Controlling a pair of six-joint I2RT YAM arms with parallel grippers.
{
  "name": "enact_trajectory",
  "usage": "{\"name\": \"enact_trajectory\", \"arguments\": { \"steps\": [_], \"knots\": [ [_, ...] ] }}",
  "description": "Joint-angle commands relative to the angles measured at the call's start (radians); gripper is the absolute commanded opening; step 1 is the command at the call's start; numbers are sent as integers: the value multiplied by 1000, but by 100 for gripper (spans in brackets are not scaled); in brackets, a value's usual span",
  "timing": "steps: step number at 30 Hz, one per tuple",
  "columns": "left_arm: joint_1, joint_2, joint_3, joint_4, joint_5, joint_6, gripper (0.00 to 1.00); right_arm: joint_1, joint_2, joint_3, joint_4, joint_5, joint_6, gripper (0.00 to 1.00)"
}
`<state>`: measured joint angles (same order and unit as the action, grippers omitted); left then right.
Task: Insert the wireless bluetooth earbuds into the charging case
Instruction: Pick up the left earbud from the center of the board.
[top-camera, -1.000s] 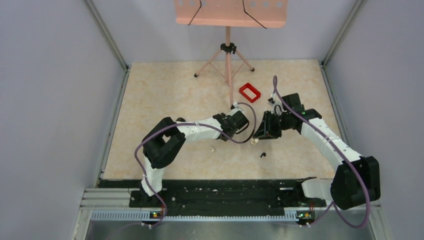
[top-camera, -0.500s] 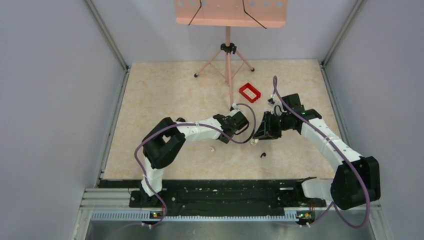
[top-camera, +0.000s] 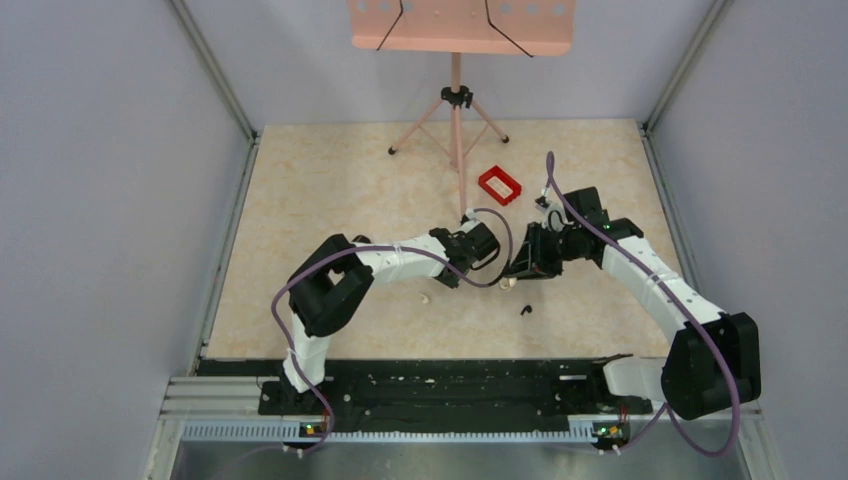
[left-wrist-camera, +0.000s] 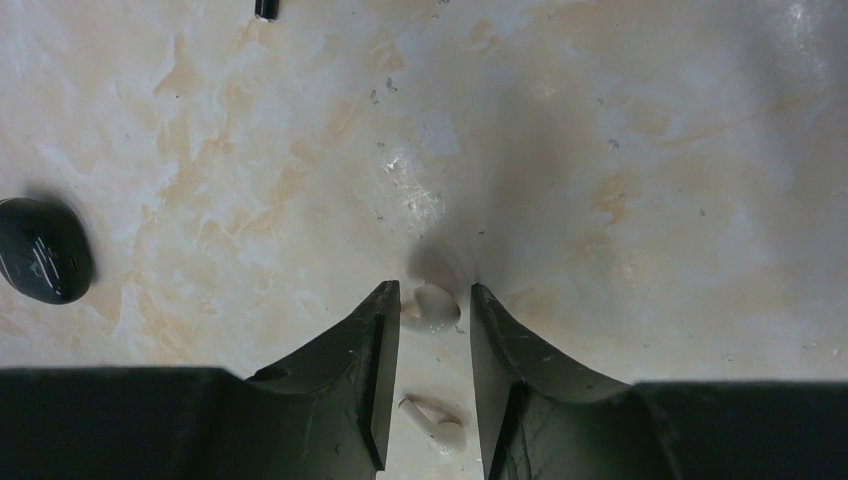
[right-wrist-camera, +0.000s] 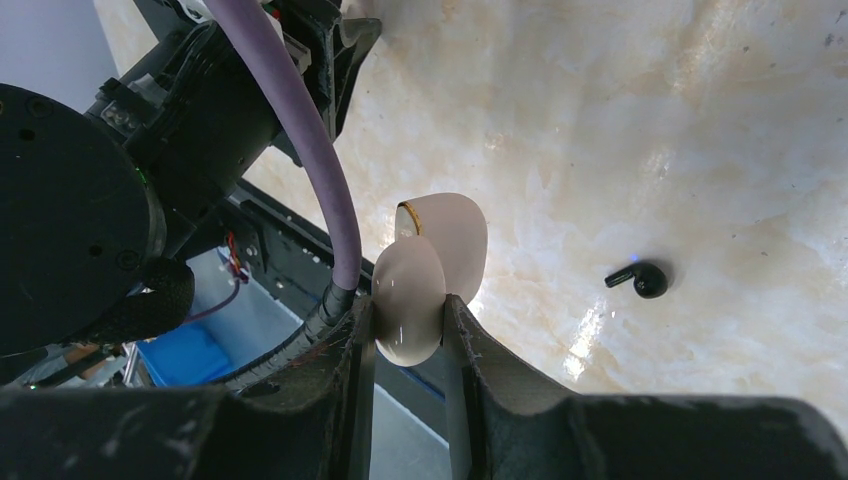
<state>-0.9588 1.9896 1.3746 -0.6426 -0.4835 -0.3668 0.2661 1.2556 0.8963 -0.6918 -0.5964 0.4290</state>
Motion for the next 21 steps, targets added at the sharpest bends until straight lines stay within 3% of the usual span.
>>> {"name": "enact_trajectory", "arguments": {
  "steps": [1, 8, 21],
  "knots": [
    [-4, 23, 13, -39, 13, -11, 37, -2, -26, -4, 32, -20, 5, 0],
    [-5, 50, 20, -61, 16, -11, 38, -2, -31, -7, 33, -25, 7, 0],
    [-1, 63, 18, -50, 39, -15, 23, -1, -36, -12, 35, -23, 12, 0]
  ]
}}
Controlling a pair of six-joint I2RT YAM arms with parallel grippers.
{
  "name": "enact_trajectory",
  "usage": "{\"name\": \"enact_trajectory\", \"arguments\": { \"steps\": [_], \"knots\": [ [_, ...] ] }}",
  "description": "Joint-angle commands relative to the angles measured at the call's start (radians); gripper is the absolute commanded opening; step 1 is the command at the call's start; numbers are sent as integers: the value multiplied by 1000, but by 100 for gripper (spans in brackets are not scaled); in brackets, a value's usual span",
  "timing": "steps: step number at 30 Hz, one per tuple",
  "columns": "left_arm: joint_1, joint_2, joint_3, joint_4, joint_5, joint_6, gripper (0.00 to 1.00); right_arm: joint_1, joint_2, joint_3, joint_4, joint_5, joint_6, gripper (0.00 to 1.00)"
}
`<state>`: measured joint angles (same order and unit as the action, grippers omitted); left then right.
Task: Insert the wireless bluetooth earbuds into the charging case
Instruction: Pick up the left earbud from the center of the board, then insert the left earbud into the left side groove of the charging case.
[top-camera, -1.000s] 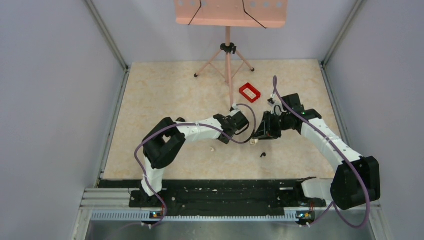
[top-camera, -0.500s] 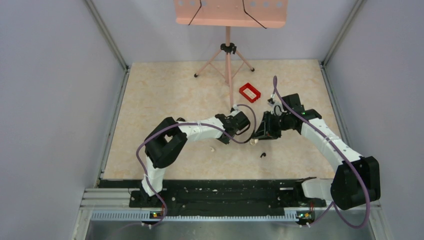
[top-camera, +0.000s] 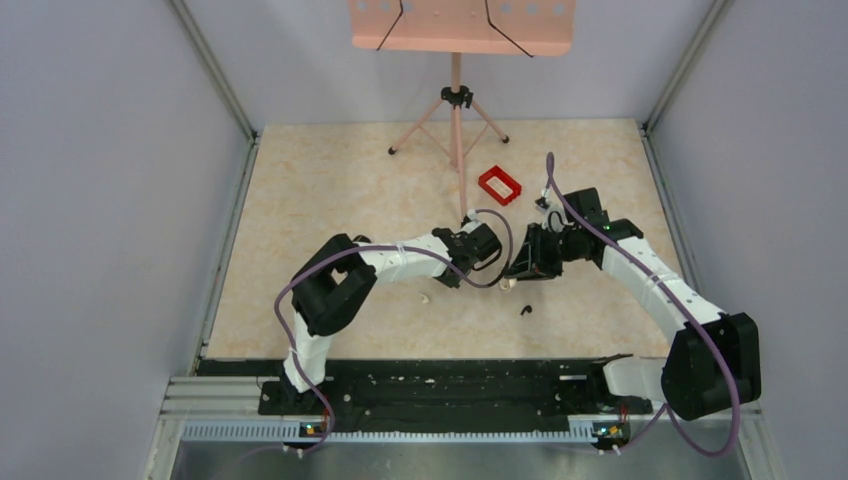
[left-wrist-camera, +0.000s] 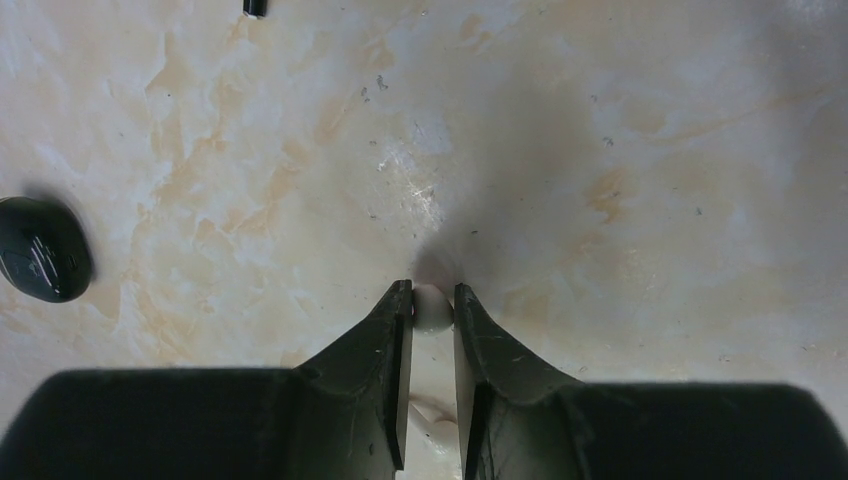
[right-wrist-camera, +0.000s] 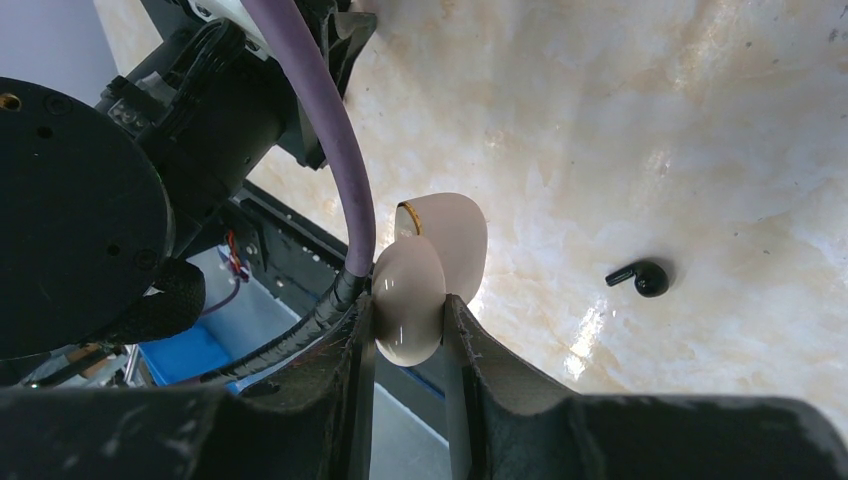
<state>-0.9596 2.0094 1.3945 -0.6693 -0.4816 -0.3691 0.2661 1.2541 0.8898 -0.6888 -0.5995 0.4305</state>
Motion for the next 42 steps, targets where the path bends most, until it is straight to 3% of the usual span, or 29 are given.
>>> {"name": "enact_trajectory", "arguments": {
  "steps": [1, 11, 20, 31, 37, 42],
  "knots": [
    [-1, 41, -2, -23, 35, -12, 21, -1, -35, -5, 33, -19, 11, 0],
    [9, -89, 1, -14, 48, 24, 1, -2, -36, -9, 40, -16, 16, 0],
    [77, -304, 1, 55, 281, 76, 0, -2, -31, -28, 72, -14, 27, 0],
    [190, -475, 5, 167, 723, 47, 0, -2, 7, -44, 170, -80, 38, 0],
    [195, -532, -105, 432, 1089, -9, 0, -1, -2, -101, 349, -216, 103, 0],
    [198, -532, -106, 458, 1238, 59, 0, -2, 14, -69, 293, -279, 43, 0]
  ]
}}
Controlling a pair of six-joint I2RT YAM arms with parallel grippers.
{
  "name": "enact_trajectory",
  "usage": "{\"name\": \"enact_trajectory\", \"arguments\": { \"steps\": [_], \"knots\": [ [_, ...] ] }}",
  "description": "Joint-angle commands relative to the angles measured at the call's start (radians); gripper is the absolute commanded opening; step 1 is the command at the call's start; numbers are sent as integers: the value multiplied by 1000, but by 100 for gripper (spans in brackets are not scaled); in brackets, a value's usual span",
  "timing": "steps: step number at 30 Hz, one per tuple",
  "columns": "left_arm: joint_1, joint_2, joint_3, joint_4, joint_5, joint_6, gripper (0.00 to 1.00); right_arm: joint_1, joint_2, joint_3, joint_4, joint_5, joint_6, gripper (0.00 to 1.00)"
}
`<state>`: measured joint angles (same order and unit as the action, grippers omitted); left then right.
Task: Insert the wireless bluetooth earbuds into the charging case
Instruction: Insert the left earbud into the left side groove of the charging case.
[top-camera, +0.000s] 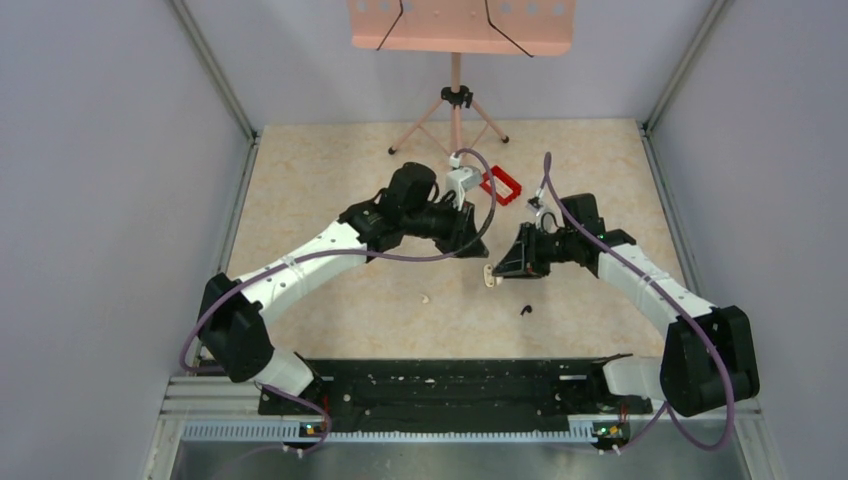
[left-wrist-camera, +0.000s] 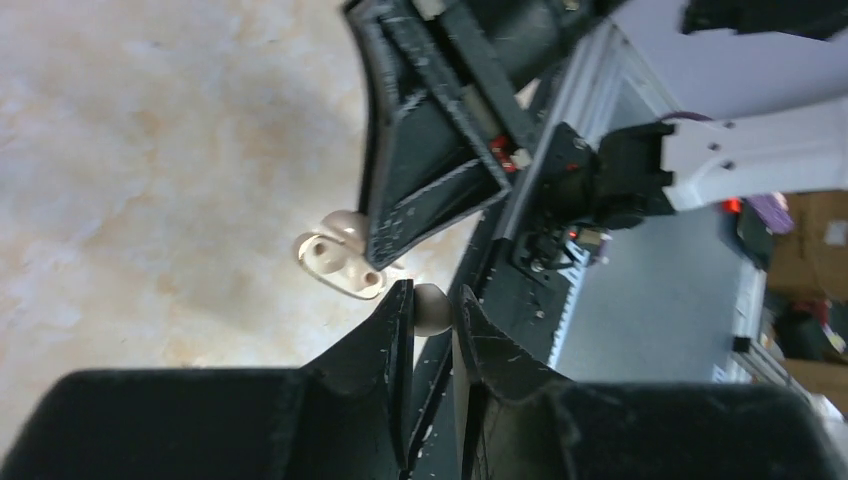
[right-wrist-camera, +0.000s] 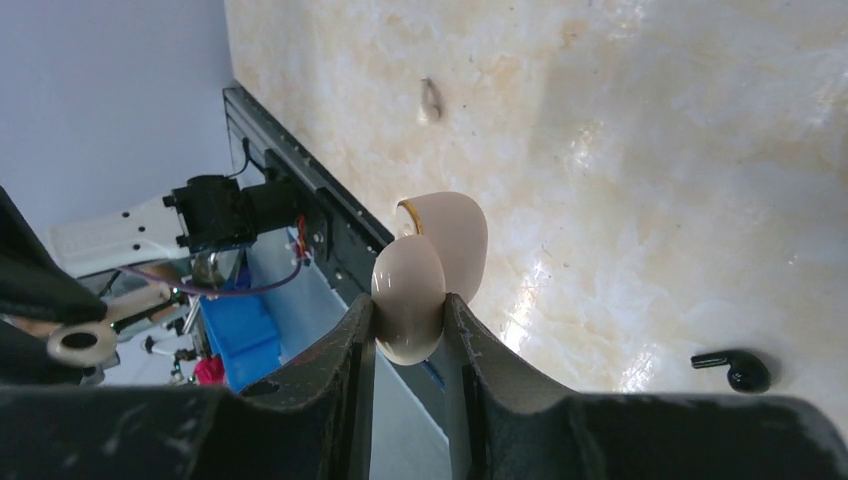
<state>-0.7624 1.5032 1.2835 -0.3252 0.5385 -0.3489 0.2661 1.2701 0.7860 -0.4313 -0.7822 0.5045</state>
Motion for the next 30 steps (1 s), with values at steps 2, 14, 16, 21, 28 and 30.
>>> {"name": "enact_trajectory", "arguments": {
  "steps": [2, 14, 16, 21, 28, 30],
  "knots": [
    [4, -7, 35, 79, 269, 65, 0, -1, -2, 38, 17, -117, -45, 0],
    [5, 21, 11, 102, 302, 91, 0, -2, -56, 61, -22, -275, -41, 0],
    [5, 30, 15, 91, 322, 106, 0, -1, -55, 79, -82, -285, -83, 0],
    [5, 49, 66, -25, 401, 215, 0, -2, -55, 143, -238, -281, -203, 0],
    [5, 58, 101, -95, 408, 273, 0, -2, -66, 152, -262, -275, -212, 0],
    [5, 66, 100, -100, 406, 276, 0, -2, -67, 153, -262, -282, -212, 0]
  ]
}}
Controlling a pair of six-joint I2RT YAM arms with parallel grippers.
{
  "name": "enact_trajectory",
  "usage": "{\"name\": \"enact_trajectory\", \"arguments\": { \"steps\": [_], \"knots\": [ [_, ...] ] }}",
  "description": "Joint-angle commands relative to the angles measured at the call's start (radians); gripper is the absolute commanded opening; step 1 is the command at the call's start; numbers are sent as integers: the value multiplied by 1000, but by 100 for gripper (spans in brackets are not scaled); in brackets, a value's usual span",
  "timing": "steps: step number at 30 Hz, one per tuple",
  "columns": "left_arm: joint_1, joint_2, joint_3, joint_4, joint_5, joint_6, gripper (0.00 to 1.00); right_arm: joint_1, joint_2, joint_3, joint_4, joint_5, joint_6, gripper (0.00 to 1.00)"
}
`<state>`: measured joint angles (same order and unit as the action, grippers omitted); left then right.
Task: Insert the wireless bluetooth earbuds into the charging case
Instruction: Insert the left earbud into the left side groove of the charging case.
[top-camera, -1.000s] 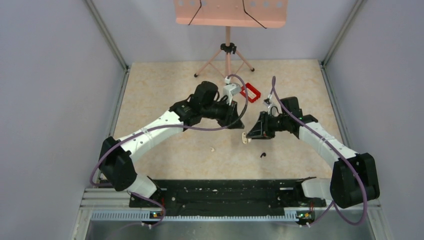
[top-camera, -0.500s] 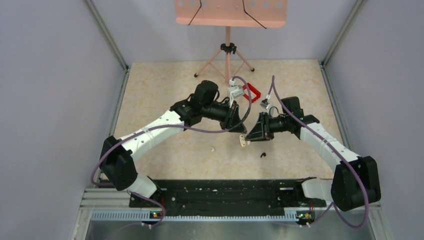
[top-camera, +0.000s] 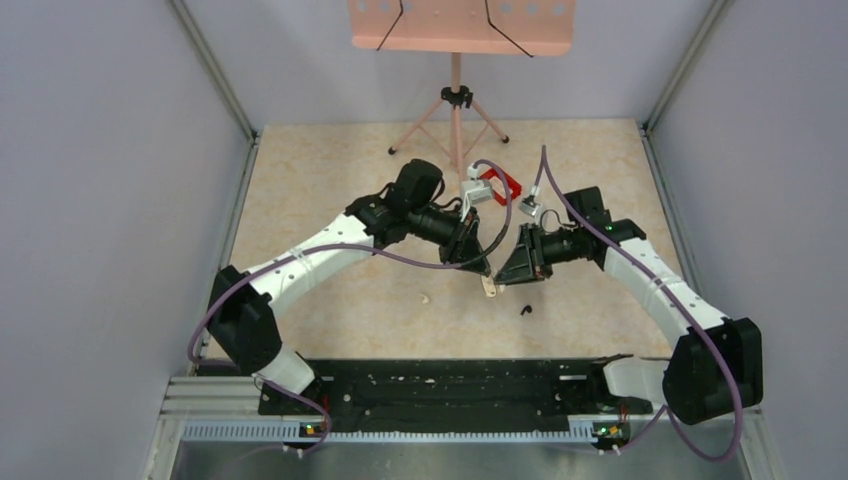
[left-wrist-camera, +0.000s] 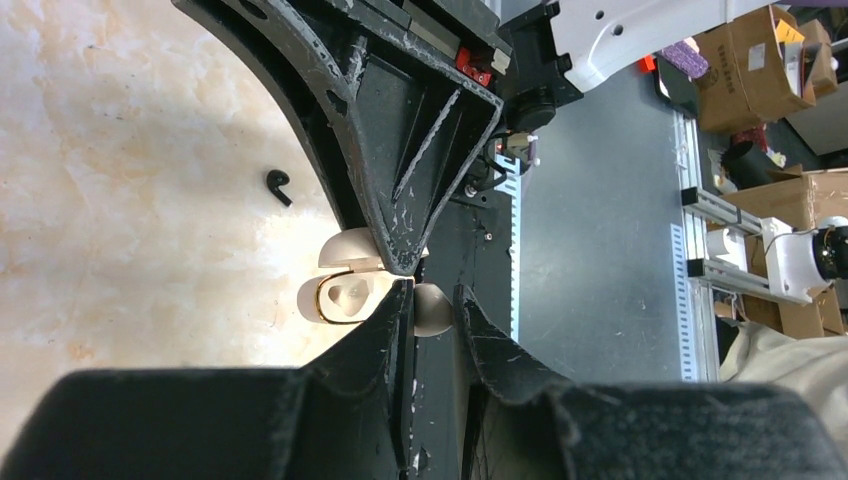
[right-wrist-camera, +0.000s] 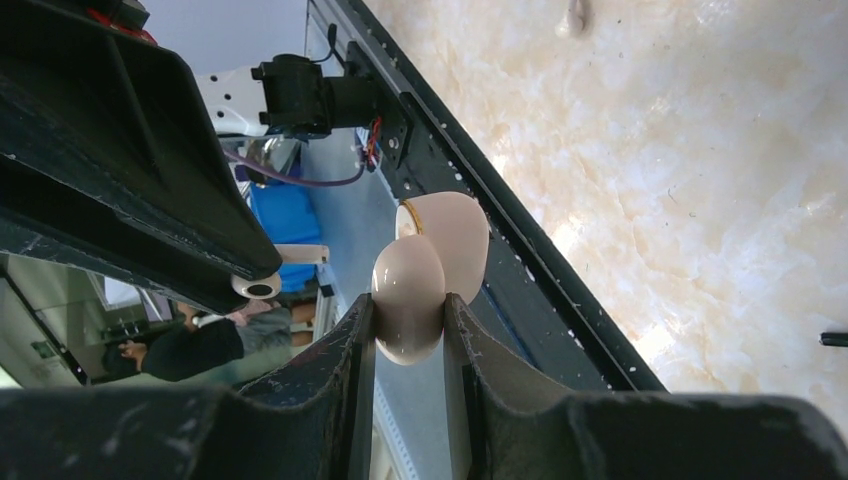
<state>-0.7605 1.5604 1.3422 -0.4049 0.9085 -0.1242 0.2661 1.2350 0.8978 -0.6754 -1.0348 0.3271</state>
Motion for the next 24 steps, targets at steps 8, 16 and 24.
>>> {"name": "enact_trajectory", "arguments": {
  "steps": [8, 16, 24],
  "knots": [
    [3, 38, 50, -41, 82, 60, 0, -2, -49, 43, -29, -73, -43, 0],
    [3, 47, 77, -106, 134, 116, 0, 3, -47, 90, -134, -60, -89, 0],
    [3, 61, 93, -125, 163, 139, 0, 23, -48, 113, -143, -50, -85, 0]
  ]
}}
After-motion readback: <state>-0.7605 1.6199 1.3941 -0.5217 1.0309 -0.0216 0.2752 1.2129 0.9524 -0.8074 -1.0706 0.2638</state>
